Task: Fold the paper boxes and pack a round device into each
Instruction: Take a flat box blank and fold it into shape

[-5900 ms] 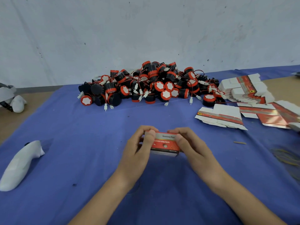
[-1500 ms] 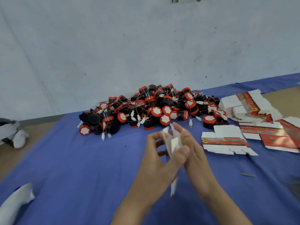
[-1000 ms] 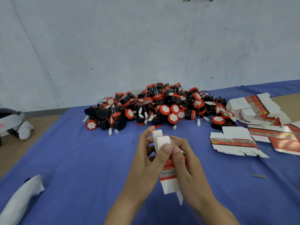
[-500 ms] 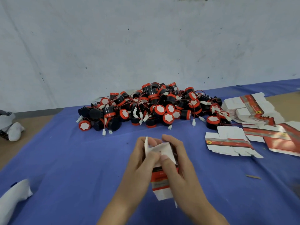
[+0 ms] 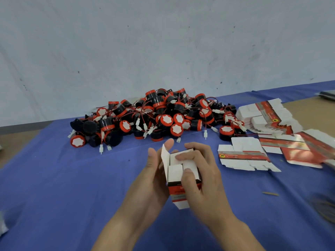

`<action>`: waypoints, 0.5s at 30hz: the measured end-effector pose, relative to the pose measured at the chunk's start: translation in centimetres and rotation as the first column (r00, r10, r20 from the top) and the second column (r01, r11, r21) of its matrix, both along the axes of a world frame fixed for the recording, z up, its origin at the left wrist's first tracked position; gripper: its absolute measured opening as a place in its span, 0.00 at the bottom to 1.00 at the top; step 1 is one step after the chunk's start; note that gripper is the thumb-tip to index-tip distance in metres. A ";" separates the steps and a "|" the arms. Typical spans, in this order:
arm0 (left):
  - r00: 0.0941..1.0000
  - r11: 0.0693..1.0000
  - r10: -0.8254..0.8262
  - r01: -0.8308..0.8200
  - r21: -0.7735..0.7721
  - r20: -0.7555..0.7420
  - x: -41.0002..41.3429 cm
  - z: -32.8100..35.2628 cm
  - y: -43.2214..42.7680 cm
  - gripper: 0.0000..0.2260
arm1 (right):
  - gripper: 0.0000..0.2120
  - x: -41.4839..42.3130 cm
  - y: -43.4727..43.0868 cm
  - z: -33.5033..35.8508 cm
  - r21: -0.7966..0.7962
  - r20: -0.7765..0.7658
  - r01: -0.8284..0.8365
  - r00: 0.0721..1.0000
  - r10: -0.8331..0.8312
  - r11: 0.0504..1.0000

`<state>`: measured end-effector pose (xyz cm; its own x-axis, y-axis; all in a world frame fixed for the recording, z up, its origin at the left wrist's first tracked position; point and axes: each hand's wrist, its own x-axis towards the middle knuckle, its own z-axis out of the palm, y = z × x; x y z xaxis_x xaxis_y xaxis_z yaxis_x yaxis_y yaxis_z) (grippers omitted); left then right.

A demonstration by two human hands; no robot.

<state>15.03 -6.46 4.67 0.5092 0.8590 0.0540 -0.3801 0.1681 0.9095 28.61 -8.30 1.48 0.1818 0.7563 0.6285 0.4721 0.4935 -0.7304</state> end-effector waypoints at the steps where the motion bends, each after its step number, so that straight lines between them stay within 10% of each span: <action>1: 1.000 1.000 0.013 -0.013 0.004 -0.009 0.1 -0.1 0.0 0.24 | 0.15 0.1 0.0 0.0 0.011 0.021 -0.001 1.000 0.001 1.000; 15: 0.983 0.999 -0.023 0.028 0.026 -0.182 0.5 -0.9 -0.5 0.22 | 0.26 0.6 -0.8 -0.5 0.176 0.357 -0.035 0.933 -0.031 0.984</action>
